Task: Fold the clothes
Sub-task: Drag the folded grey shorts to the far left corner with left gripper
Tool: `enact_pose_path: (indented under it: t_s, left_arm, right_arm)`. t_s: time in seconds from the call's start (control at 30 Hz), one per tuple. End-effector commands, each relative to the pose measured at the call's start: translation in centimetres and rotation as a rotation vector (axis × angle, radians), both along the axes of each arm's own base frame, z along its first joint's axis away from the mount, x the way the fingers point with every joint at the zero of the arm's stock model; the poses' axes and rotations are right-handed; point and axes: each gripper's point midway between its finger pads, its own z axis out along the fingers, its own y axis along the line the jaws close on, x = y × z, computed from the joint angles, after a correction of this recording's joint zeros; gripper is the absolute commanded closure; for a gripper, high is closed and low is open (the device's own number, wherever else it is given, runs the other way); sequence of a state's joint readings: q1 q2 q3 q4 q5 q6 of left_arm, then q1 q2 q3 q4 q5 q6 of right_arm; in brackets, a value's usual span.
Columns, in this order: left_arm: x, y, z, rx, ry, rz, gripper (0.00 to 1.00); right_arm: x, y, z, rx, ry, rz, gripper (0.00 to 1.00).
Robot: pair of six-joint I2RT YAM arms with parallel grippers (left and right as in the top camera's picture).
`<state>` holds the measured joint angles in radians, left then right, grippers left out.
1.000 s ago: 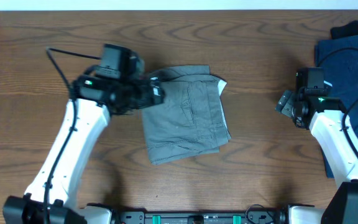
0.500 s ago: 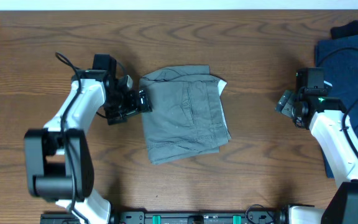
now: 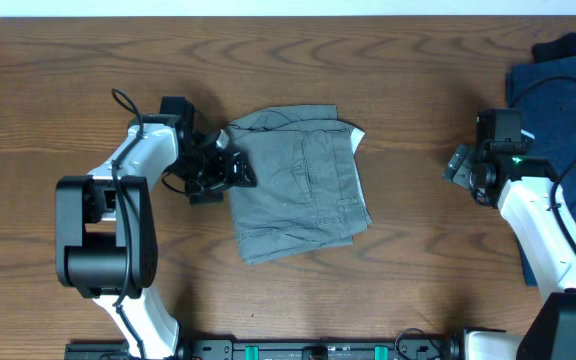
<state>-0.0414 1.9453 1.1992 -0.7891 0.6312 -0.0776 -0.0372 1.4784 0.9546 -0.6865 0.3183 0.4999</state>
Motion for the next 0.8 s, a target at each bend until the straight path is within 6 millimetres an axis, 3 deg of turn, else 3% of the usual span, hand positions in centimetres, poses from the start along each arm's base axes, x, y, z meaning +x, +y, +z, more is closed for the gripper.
enact_pose_path:
  t_s: [0.0,0.07,0.27,0.37,0.6,0.77]
  left_arm:
    - [-0.6,-0.6,-0.8,-0.018,0.020,-0.020,0.38]
    - [-0.2,-0.6,-0.8,-0.016,0.016,0.001,0.55]
    - [1.8,-0.7,-0.9,-0.017,-0.026,0.079,0.73]
    - [2.9,-0.7,-0.8,-0.020,-0.050,0.121,0.94]
    - [6.2,0.2,-0.4,-0.032,-0.139,0.224,0.94]
    - [9.0,3.8,-0.3,0.007,-0.209,0.354,0.94]
  right_arm:
    - [0.4,-0.4,0.7,-0.019,-0.018,-0.002,0.01]
    - [0.4,-0.4,0.7,-0.019,-0.018,-0.002,0.01]
    - [0.4,-0.4,0.7,-0.019,-0.018,-0.002,0.01]
    - [0.4,-0.4,0.7,-0.019,-0.018,-0.002,0.01]
    - [0.4,-0.4,0.7,-0.019,-0.018,-0.002,0.01]
    - [0.4,-0.4,0.7,-0.019,-0.018,-0.002,0.01]
